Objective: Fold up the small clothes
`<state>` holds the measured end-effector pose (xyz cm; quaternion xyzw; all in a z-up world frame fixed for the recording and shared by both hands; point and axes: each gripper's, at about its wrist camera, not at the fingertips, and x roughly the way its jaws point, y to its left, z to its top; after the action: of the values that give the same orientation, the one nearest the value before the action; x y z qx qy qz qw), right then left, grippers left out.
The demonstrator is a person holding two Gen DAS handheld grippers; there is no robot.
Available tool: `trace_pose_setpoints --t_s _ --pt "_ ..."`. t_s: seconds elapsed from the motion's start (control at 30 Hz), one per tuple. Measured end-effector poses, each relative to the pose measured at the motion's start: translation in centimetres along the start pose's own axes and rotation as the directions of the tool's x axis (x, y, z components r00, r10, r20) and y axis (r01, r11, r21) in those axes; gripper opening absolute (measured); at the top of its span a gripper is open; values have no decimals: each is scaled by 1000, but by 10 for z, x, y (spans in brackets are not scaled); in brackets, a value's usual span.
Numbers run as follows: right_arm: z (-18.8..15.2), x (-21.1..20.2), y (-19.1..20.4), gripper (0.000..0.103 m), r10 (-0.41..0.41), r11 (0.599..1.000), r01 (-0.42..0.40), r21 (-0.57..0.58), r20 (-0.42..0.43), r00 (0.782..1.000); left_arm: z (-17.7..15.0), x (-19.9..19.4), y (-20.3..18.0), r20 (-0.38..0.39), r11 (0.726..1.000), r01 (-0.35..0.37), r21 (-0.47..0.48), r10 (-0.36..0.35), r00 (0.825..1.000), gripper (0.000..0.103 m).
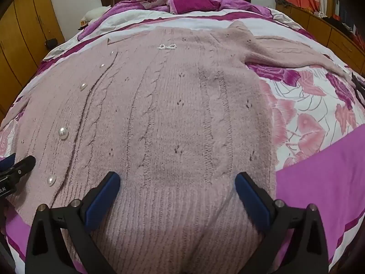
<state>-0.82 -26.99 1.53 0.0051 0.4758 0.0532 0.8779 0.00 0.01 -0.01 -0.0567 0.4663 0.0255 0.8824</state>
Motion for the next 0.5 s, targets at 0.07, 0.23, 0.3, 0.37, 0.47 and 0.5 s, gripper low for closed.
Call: trace_pose_setpoints --t_s 0.07,0.23,0.3,0.37,0.47,0.5 --pt "0 0 0 103 0 1000 0 -1 7 1000 0 0 0 0 1000 0 -1 0 1000 85" --pt "0 0 0 103 -2 1000 2 -1 4 1000 0 0 0 -2 1000 -4 2 4 1000 85" --pt "0 0 0 103 -2 1000 2 -1 4 1000 0 0 0 -3 1000 -4 2 4 1000 85" --pt "0 0 0 103 -2 1000 2 -1 4 1000 0 0 0 -3 1000 -4 2 4 1000 85" --pt "0 0 0 103 -2 1000 2 -1 4 1000 0 0 0 -3 1000 -5 3 5 1000 85" --pt "0 0 0 103 -2 1000 2 -2 4 1000 0 0 0 -3 1000 -6 3 6 1000 85"
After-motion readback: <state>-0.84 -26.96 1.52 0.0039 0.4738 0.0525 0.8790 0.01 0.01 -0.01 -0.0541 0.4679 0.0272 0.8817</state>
